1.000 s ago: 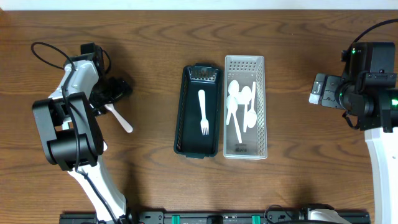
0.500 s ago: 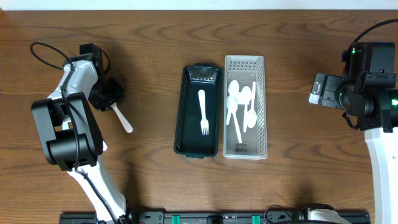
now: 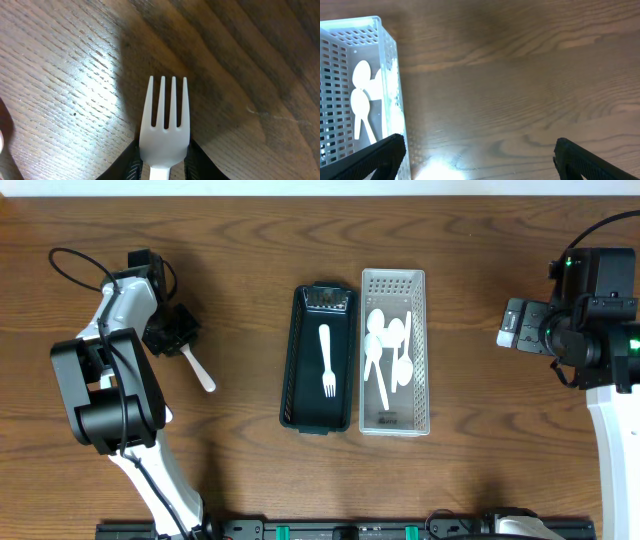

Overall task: Pack container
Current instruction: 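Grasp a second white fork with the left gripper, then place the second fork into the black tray and release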

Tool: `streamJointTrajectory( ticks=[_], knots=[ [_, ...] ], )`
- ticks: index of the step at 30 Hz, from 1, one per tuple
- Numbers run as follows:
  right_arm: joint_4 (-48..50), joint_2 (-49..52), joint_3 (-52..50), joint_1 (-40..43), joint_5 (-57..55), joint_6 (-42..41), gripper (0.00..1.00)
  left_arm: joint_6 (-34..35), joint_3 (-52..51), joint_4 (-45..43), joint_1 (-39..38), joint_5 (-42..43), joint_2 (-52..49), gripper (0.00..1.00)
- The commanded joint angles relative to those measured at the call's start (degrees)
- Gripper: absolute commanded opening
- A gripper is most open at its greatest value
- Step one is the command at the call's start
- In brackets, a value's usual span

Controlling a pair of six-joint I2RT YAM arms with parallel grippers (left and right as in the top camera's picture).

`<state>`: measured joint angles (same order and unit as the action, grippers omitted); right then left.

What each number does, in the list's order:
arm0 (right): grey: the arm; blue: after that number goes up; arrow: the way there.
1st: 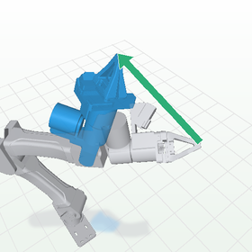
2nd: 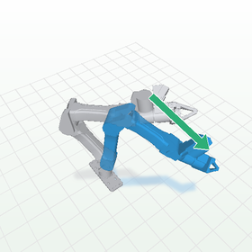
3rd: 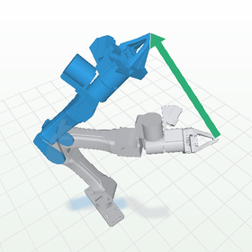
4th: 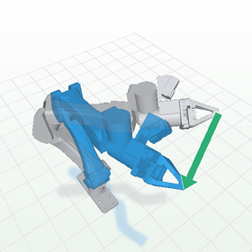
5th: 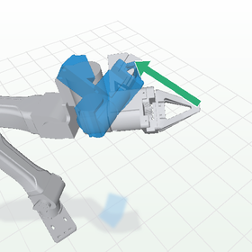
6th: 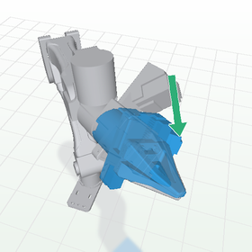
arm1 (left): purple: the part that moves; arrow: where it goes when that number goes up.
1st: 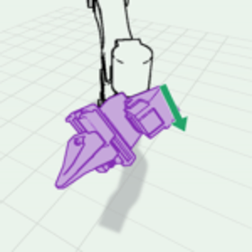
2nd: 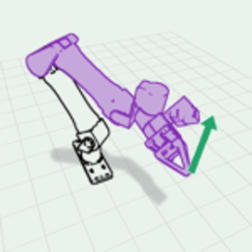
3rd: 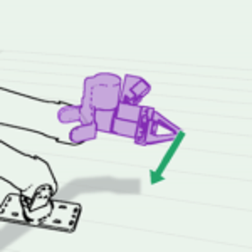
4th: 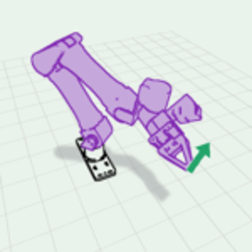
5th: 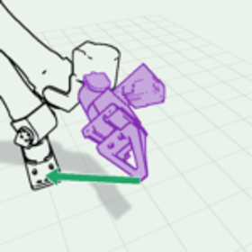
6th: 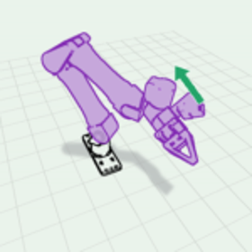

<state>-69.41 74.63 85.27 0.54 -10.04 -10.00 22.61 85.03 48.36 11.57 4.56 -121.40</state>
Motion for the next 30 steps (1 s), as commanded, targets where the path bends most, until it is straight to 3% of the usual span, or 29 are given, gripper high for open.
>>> streamJointTrajectory(
  ticks=[1, 9, 17, 24, 30],
  knots=[
    [-0.02, 0.39, -0.33, 0.22, -0.02, 0.46, 0.98, -2.25, -0.42, 1.05, 0.09, -0.04, -0.28, 0.11],
    [0.04, 0.39, -0.33, 0.22, 0.0, 0.46, 0.98, -2.47, -0.35, 4.44, -4.5, -0.02, 13.38, 0.06],
    [0.24, 0.39, -0.33, 0.22, 0.0, 0.44, 0.98, -2.45, -0.35, 7.58, -20.74, -0.07, 28.68, 0.06],
    [0.2, 0.39, -0.33, 0.22, 0.17, 0.44, 0.98, -2.43, -0.48, 5.68, -35.1, -0.63, 26.71, 0.06],
    [0.22, 0.39, -0.33, 0.22, 0.66, 0.44, 0.98, -2.43, -0.48, 3.72, -41.53, -1.29, 18.38, 0.06]
  ],
)
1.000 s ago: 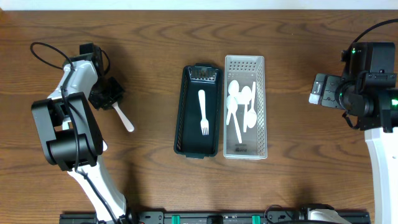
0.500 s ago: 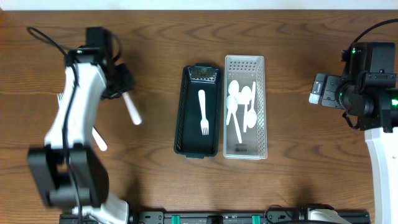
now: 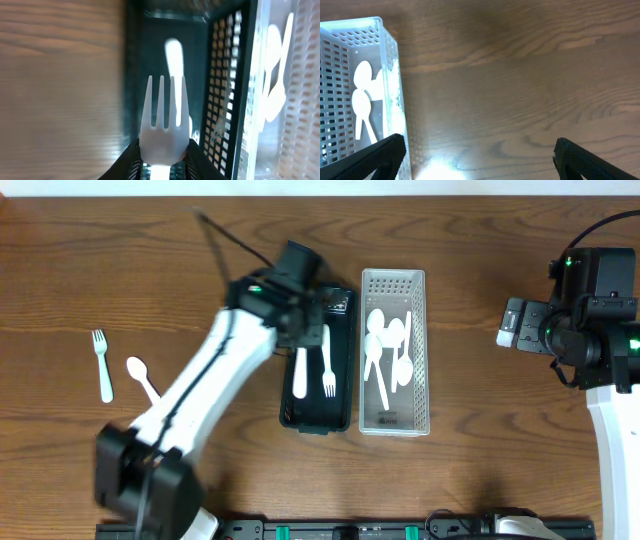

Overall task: Pack container
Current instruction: 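Place the second fork into the black tray and release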

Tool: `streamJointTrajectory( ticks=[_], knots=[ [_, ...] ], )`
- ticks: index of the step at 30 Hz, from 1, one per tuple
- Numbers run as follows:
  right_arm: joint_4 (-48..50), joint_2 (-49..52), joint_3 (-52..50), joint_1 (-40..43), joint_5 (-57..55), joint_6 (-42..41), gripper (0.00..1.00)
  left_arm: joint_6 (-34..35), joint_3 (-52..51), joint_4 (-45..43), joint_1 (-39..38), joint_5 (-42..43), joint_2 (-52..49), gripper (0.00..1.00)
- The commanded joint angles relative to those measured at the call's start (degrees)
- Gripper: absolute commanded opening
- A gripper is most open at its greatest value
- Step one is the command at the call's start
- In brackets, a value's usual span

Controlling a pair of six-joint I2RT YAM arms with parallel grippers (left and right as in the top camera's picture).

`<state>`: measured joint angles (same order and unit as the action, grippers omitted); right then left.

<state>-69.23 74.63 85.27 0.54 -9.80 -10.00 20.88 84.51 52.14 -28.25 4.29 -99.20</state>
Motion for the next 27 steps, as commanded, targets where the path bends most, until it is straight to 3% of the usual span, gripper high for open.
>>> streamJointTrajectory(
  ticks=[1, 5, 6, 9, 10, 13, 15, 17, 21, 23, 25, 27],
  knots=[
    [0.02, 0.39, -0.33, 0.22, 0.42, 0.44, 0.98, -0.72, 0.04, -0.24, -2.34, -1.03, -5.29, 0.06],
    [0.02, 0.39, -0.33, 0.22, 0.42, 0.44, 0.98, -0.72, 0.04, -0.52, -3.3, -1.03, -9.6, 0.1],
    [0.02, 0.39, -0.33, 0.22, 0.42, 0.44, 0.98, -0.72, 0.04, -0.39, -3.28, -1.03, -9.99, 0.21],
    [0.0, 0.39, -0.33, 0.22, 0.42, 0.44, 0.98, -0.83, 0.07, -0.39, -2.91, -1.14, -9.33, 0.36],
    [0.0, 0.39, -0.33, 0.22, 0.42, 0.46, 0.97, -1.01, 0.17, -0.39, -2.64, -1.53, -8.68, 0.49],
    [-0.24, 0.39, -0.33, 0.22, 0.39, 0.46, 0.98, -3.23, 0.68, -0.37, -1.53, -2.34, -5.55, 0.53],
    [-0.39, 0.39, -0.33, 0.22, 0.39, 0.46, 0.98, -4.39, 1.31, -0.22, -0.48, -3.82, -2.67, 0.62],
    [-0.42, 0.39, -0.33, 0.22, 0.37, 0.48, 0.99, -4.35, 2.1, -0.11, 1.27, -6.03, 0.46, 0.65],
    [-0.85, 0.39, -0.33, 0.22, 0.39, 0.46, 0.99, -3.85, 2.8, -0.07, 8.39, -10.25, 6.8, 0.75],
    [-1.22, 0.39, -0.33, 0.22, 0.39, 0.46, 0.99, -2.32, 2.8, 0.68, 13.97, -11.04, 8.72, 0.79],
    [-1.55, 0.39, -0.33, 0.22, 0.39, 0.46, 0.99, -1.44, 2.78, 1.86, 21.0, -10.99, 9.4, 0.9],
    [-1.86, 0.39, -0.33, 0.22, 0.39, 0.48, 0.99, -0.42, 2.58, 3.1, 27.28, -10.93, 9.25, 0.92]
  ],
)
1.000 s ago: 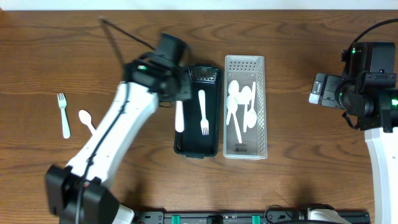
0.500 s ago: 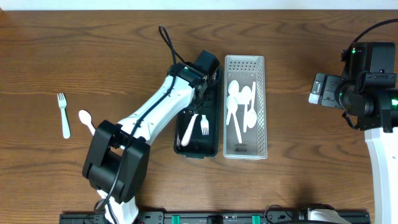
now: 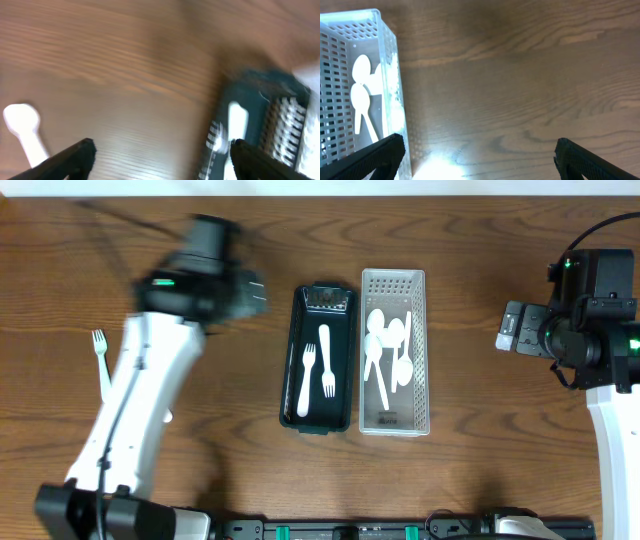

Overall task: Pack container
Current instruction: 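Place the second fork into the black tray and release, then move the left gripper to the white spoon and grasp it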

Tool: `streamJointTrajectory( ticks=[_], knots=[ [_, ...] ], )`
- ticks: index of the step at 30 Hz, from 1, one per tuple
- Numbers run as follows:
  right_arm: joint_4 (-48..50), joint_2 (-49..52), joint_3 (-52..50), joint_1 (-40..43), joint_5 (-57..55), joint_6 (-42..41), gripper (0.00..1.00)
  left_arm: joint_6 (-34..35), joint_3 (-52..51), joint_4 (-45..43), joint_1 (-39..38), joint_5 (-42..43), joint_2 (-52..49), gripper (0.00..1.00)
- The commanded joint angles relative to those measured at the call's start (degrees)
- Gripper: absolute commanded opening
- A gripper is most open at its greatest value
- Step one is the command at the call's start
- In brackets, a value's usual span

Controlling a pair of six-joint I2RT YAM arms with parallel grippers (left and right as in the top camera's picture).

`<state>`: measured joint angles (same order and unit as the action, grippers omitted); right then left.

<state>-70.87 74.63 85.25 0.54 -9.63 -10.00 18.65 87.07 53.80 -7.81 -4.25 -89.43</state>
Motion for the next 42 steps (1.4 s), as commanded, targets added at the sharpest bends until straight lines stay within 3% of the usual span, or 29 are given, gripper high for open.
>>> streamJointTrajectory(
  ticks=[1, 6, 12, 17, 42],
  knots=[
    [-0.42, 0.39, -0.31, 0.22, 0.22, 0.46, 0.99, 1.9, -0.46, 1.75, 10.38, -1.88, -0.72, 0.93],
    [-1.64, 0.39, -0.31, 0.22, 0.22, 0.46, 0.99, 1.77, -4.5, 1.4, 24.52, 0.81, -2.51, 0.95],
    [-2.45, 0.39, -0.31, 0.22, 0.22, 0.46, 0.99, 1.79, -12.2, -1.97, 31.98, 0.92, -6.29, 0.95],
    [-2.89, 0.39, -0.31, 0.22, 0.22, 0.44, 0.99, 1.77, -16.96, -6.45, 33.14, 5.4, -9.84, 0.95],
    [-4.79, 0.39, -0.31, 0.22, 0.22, 0.44, 0.99, 1.75, -18.4, -10.93, 32.98, 5.07, -23.23, 0.95]
  ],
)
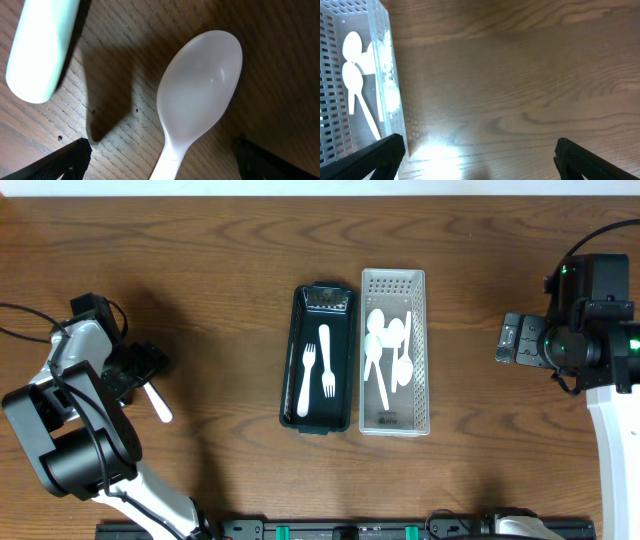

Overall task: Pack container
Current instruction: 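Move the left gripper to the white spoon and grasp it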

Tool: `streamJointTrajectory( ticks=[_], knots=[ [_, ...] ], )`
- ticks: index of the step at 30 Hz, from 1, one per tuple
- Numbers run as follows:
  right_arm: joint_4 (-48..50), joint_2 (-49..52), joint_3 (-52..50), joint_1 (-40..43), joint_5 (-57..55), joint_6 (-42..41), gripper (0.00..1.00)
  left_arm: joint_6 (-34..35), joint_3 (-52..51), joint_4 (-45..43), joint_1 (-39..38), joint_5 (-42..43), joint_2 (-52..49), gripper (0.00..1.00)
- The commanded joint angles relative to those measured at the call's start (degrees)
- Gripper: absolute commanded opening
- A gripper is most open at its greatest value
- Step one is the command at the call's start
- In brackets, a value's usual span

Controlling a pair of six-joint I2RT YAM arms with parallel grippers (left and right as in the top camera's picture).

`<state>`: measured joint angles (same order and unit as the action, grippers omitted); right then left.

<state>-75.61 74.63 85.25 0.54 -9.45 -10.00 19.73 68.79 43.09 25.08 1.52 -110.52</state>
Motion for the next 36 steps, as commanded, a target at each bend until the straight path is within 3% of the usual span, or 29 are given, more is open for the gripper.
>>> streamJointTrajectory(
  ticks=[1, 5, 14, 20, 24, 26, 28, 36],
  knots=[
    [-0.04, 0.39, -0.31, 0.22, 0.04, 0.46, 0.99, 0.68, -0.13, -0.61, 0.09, -0.81, -2.23, 0.95],
    [-0.07, 0.39, -0.31, 0.22, 0.02, 0.46, 0.99, 0.7, -0.13, -1.01, 0.09, -0.96, -2.32, 0.93],
    [-0.09, 0.39, -0.31, 0.22, 0.04, 0.46, 0.99, 0.7, -0.13, -0.83, 0.09, -0.92, -2.32, 0.5],
    [-0.07, 0.39, -0.31, 0.22, 0.02, 0.44, 0.99, 0.7, -0.13, -0.83, 0.09, -0.92, -2.32, 0.27],
    [-0.11, 0.39, -0.31, 0.22, 0.04, 0.46, 0.99, 0.7, -0.13, -0.79, 0.09, -0.9, -2.32, 0.19],
    [-0.11, 0.39, -0.31, 0.22, 0.02, 0.46, 0.99, 0.7, -0.11, -0.79, 0.09, -0.87, -2.32, 0.1],
    [-0.09, 0.39, -0.31, 0.22, 0.02, 0.46, 0.99, 0.7, -0.04, -0.7, 0.07, -0.79, -2.23, 0.06],
    [0.28, 0.39, -0.31, 0.22, -0.17, 0.9, 0.99, 0.44, 4.94, 6.56, -3.65, -0.55, 4.2, 0.06]
  ],
)
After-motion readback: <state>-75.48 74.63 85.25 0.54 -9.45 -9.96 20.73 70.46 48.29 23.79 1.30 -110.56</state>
